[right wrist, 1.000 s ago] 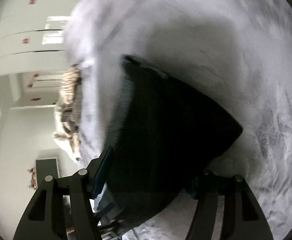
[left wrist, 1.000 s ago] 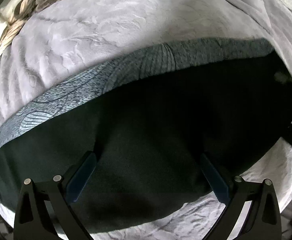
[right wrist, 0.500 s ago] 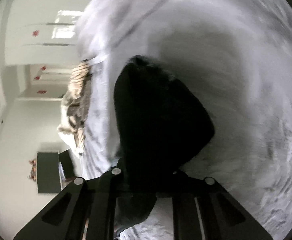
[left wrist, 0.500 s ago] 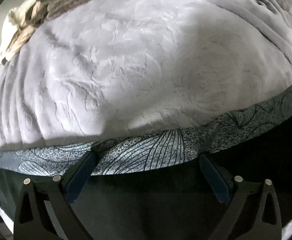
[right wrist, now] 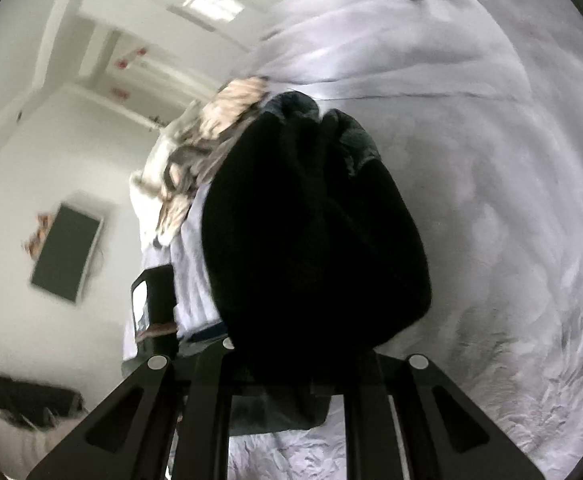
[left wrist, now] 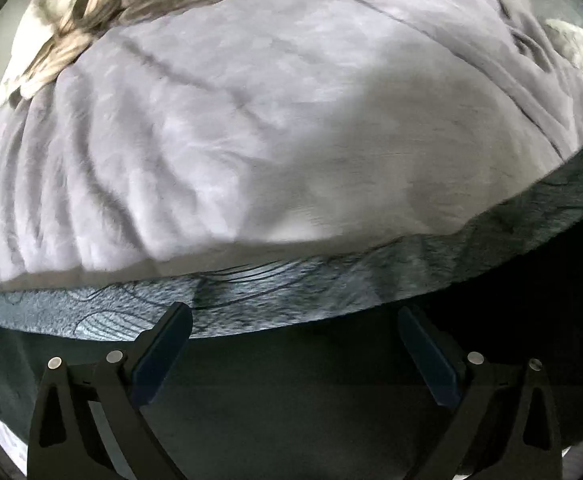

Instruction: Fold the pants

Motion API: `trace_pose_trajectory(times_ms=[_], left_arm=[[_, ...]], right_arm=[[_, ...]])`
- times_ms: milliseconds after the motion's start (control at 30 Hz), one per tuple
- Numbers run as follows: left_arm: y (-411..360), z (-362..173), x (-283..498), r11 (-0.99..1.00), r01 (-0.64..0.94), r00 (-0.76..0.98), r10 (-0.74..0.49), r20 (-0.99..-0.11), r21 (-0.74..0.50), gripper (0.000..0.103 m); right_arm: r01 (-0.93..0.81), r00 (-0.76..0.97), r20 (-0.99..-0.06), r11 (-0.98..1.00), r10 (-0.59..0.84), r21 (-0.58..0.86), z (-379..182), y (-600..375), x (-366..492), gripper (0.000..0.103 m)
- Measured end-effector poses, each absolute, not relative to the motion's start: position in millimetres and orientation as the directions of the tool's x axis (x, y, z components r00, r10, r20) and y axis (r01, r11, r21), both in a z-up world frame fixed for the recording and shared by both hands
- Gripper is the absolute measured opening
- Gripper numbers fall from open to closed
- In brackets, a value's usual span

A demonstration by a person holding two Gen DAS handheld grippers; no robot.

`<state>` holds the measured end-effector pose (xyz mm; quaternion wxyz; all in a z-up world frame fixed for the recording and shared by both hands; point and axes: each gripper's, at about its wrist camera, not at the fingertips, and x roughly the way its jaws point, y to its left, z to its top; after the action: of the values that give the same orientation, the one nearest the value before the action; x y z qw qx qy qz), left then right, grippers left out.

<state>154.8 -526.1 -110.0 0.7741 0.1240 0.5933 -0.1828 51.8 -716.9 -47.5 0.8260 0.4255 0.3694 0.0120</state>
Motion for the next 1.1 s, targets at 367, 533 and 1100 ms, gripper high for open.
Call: trace_pose_trajectory(times_ms=[367, 533, 1100], left_arm=[[-555, -133, 195, 0.882, 0.467, 0.186, -0.171, -0.967, -0.066, 0.103], [-504, -102, 221, 0.888, 0.447, 0.217, -0.226, -0.95, -0.109, 0.103], [-322, -82, 186, 0.941, 0.305, 0.209, -0.216, -0.954, -0.147, 0.103]], right_arm=[[0.333, 0.696, -0.654, 0.674, 0.296, 0.659, -41, -684, 61, 0.015], [0.326, 0.694, -0.663, 0.7, 0.279, 0.635, -33, -673, 55, 0.015], [0.094, 0.446, -0.886, 0.978, 0.125, 0.186, -72, -462, 119, 0.025]])
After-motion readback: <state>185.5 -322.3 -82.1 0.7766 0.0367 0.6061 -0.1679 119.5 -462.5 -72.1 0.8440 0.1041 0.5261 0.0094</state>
